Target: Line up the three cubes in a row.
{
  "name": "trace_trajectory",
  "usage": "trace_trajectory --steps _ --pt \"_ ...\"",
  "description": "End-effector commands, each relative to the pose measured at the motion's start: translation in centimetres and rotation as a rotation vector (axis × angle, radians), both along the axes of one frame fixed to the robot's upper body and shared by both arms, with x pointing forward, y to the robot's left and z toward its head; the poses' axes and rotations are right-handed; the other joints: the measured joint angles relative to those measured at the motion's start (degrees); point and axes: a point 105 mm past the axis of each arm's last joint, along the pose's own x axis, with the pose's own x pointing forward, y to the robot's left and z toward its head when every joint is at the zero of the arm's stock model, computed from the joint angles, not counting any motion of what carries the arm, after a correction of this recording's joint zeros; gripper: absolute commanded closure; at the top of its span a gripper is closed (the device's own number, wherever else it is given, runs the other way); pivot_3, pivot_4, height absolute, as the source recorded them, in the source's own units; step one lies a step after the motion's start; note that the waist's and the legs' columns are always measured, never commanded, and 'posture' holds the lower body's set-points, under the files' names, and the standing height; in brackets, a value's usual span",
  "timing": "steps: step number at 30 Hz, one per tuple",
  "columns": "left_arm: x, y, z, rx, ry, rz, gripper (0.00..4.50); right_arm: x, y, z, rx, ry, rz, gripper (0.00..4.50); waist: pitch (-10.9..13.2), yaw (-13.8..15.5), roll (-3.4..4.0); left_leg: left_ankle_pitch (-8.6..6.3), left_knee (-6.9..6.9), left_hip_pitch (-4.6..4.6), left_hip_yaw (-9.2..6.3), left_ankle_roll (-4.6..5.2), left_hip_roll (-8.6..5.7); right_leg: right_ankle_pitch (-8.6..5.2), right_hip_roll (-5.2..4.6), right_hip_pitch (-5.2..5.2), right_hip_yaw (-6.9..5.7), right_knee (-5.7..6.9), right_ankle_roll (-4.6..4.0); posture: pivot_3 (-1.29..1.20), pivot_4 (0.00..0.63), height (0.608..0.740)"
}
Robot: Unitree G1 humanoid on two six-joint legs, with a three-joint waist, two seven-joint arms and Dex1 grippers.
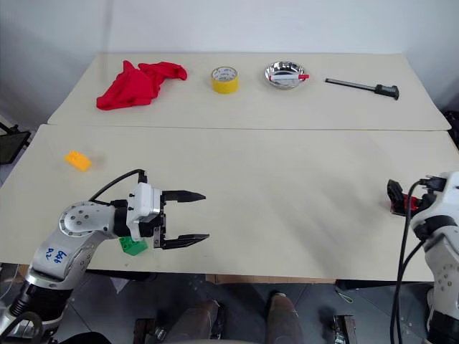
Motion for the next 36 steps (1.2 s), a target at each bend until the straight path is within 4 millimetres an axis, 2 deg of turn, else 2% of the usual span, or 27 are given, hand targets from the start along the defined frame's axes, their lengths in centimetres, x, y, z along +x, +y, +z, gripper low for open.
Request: trace_trajectory --steps 1,4,8,11,13,15,16,17,20,23,26,30,34,36 --pt "-0.2 0.0 0.3 0.005 -0.035 -0.005 0.03 -0.2 0.0 -0.1 -0.033 0.019 -0.031 0.0 0.0 0.0 0.0 -0.01 0.0 -0.01 0.0 0.03 -0.02 0.0 0.0 0.0 -0.07 -0.02 0.0 0.0 0.15 0.74" --pt "0.1 0.3 0.4 0.013 -0.048 0.014 0.0 -0.2 0.0 -0.7 -0.036 0.037 -0.068 0.63 0.0 -0.2 0.0 -0.05 0.0 -0.02 0.06 0.1 -0.06 0.01 -0.01 0.0 -0.11 -0.06 0.01 0.0 0.15 0.74" --pt "0.2 0.6 0.4 0.02 -0.057 0.024 0.0 -0.1 0.6 -0.7 -0.03 0.026 -0.054 1.98 0.0 -0.2 0.0 -0.05 0.0 -0.01 0.07 0.09 -0.05 0.01 0.0 0.0 -0.12 -0.04 0.02 0.0 0.15 0.74" --pt "0.4 0.9 0.5 0.024 -0.065 0.038 0.0 0.8 2.7 0.7 -0.036 -0.048 0.078 2.99 0.0 -0.4 0.0 -0.04 0.0 0.0 0.08 0.09 -0.04 0.01 0.01 0.0 -0.11 -0.02 0.02 0.0 0.15 0.74" --pt "0.5 1.2 0.6 0.026 -0.069 0.051 0.0 1.7 6.9 2.5 -0.035 -0.11 0.362 2.98 0.0 -0.7 0.0 -0.05 0.0 0.0 0.12 0.09 0.0 0.01 0.07 -0.01 -0.09 -0.02 0.02 0.0 0.15 0.74" --pt "0.6 1.6 0.7 0.027 -0.067 0.067 0.0 1.2 12.7 3.6 -0.082 -0.109 0.79 2.98 0.0 -1.3 0.03 -0.05 0.01 0.01 0.16 0.09 0.07 0.03 0.16 -0.01 -0.05 -0.03 0.05 0.0 0.15 0.74" --pt "0.6 1.8 0.6 0.027 -0.064 0.074 0.0 0.4 15.2 3.1 -0.136 -0.05 1.006 2.98 0.0 -1.6 0.04 -0.05 0.01 0.01 0.19 0.09 0.08 0.04 0.17 -0.01 -0.02 -0.02 0.07 0.0 0.15 0.74" --pt "0.6 1.9 0.6 0.027 -0.061 0.078 0.0 -0.4 16.6 2.3 -0.179 0.018 1.162 2.98 0.0 -1.7 0.04 -0.05 -0.01 0.03 0.19 0.09 0.13 0.04 0.22 0.0 -0.02 -0.04 0.07 0.0 0.15 0.74" --pt "0.6 2.2 0.4 0.026 -0.045 0.085 0.0 -0.4 18.4 -0.6 -0.315 0.246 1.419 2.98 0.0 -1.7 -0.23 -0.12 0.02 0.08 0.19 0.0 0.41 0.03 0.46 0.08 -0.09 -0.15 0.06 0.0 0.15 0.74" --pt "0.4 2.3 0.4 0.022 -0.033 0.095 0.0 1.2 21.3 -1.5 -0.364 0.241 1.567 2.98 0.1 -1.8 -0.4 -0.14 0.06 0.09 0.19 -0.05 0.44 0.03 0.47 0.08 -0.1 -0.16 0.04 0.0 0.15 0.74" --pt "0.2 2.4 0.5 0.032 -0.033 0.094 0.0 2.3 23.3 -2.4 -0.443 0.215 1.677 2.98 0.1 -1.7 -0.4 -0.14 0.05 0.04 0.21 -0.09 0.45 0.03 0.46 -0.04 -0.08 -0.12 0.01 0.0 0.15 0.74" --pt "0.2 3.1 0.7 0.044 -0.038 0.112 0.0 3.2 24.4 -2.5 -0.458 0.176 1.738 2.98 0.1 -1.7 -0.45 -0.17 0.06 0.02 0.2 -0.15 0.48 0.02 0.46 -0.06 -0.11 -0.16 -0.01 0.0 0.15 0.74" --pt "0.3 3.4 0.8 0.044 -0.045 0.129 0.0 3.1 24.4 -3.0 -0.458 0.18 1.786 2.98 0.0 -1.7 -0.46 -0.18 0.07 0.03 0.2 -0.17 0.5 0.02 0.47 -0.06 -0.12 -0.14 -0.02 0.0 0.15 0.74" --pt "0.4 3.6 1.0 0.04 -0.061 0.149 0.0 3.4 24.6 -2.9 -0.467 0.132 1.801 2.25 0.0 -1.8 -0.47 -0.18 0.08 0.03 0.2 -0.18 0.51 0.02 0.47 -0.06 -0.13 -0.12 -0.03 0.0 0.15 0.74"
